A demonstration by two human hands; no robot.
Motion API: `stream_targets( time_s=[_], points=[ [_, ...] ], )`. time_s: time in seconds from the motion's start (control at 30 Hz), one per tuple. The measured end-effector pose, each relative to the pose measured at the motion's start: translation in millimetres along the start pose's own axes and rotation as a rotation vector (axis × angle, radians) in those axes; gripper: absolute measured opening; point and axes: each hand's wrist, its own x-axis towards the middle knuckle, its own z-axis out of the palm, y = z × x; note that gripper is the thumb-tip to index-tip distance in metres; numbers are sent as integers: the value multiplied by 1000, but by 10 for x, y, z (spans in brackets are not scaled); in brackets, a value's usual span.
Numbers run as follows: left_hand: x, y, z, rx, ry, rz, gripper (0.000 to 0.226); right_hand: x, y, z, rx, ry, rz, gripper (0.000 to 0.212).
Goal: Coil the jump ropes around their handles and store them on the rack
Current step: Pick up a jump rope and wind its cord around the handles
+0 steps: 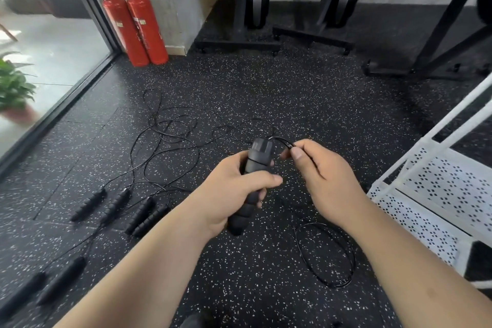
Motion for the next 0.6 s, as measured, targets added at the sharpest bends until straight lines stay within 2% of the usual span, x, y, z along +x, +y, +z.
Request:
stream_targets(
  time_s=[0.13, 0.27, 0.47, 0.6],
  points=[
    [7, -1, 110, -378, 49, 16, 36, 16, -71, 36, 62, 51, 39, 22],
    [88, 20, 37, -780, 220, -29, 41, -39, -112, 151, 76, 45, 98, 20],
    [183, -89, 25, -941, 262, -40, 31, -201, -241, 414, 69, 75, 112, 21],
    [270, -157, -52, -951, 388, -51, 31, -280, -325, 507, 18, 95, 92, 20]
  ],
)
